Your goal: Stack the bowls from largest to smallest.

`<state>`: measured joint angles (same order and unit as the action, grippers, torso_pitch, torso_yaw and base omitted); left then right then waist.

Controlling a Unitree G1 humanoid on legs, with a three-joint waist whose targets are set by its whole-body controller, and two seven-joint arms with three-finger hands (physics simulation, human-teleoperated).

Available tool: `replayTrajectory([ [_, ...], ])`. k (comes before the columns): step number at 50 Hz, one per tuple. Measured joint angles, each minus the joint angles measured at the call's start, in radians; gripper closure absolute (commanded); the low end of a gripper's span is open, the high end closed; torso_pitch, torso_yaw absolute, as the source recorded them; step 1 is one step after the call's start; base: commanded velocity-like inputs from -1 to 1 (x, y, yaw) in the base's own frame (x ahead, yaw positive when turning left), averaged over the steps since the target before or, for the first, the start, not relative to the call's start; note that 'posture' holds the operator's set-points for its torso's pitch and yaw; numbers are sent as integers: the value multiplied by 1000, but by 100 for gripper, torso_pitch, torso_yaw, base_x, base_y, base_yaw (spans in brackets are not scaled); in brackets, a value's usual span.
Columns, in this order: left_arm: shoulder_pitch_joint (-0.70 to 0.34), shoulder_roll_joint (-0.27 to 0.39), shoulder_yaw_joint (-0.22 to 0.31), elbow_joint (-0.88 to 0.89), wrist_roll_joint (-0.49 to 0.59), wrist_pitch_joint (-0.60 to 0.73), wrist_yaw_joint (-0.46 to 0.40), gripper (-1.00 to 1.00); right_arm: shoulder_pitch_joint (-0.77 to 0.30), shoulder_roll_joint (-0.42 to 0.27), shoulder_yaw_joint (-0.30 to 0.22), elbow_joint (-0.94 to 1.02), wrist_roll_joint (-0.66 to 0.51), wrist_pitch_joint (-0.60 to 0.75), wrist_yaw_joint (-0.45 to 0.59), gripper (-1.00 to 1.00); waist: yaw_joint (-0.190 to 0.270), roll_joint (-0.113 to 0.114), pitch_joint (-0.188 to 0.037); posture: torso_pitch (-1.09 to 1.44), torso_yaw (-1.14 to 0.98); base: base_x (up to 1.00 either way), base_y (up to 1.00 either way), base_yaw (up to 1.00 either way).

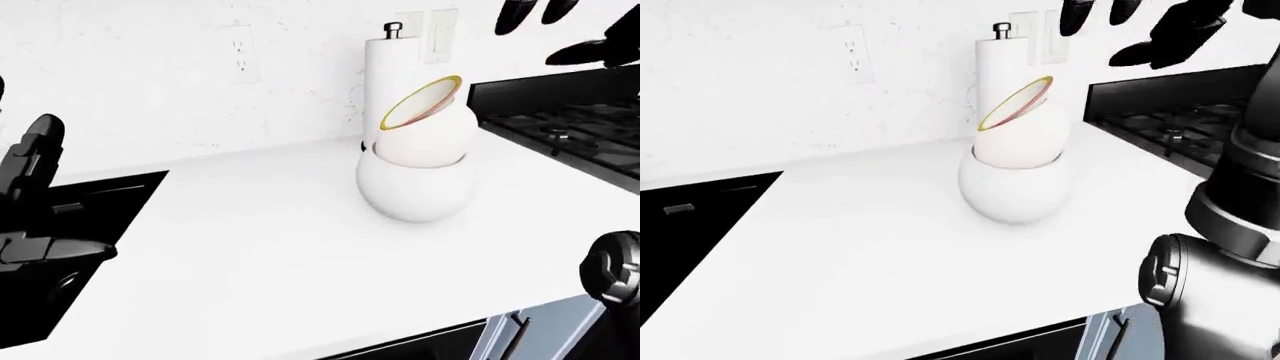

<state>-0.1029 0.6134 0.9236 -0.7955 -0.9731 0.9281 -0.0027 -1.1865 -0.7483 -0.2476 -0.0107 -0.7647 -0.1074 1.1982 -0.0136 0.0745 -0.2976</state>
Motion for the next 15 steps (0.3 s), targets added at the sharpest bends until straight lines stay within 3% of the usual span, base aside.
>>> replayTrajectory([
  [4,1,10,10,-13,-15,6,10,-100,177,-97,-106,-215,153,129,6,-4,0,-10,-6,-51,0,0,0,0],
  [9,6,25,32,-14,-22,11,18,-100,494,-208,-293,-372,366,236,-85,-22,-2,-19,-13,-51,0,0,0,0],
  [15,24,40,95,-18,-51,11,24,-100,796,-190,-532,-503,552,284,-201,-47,-5,-24,-17,-51,0,0,0,0],
])
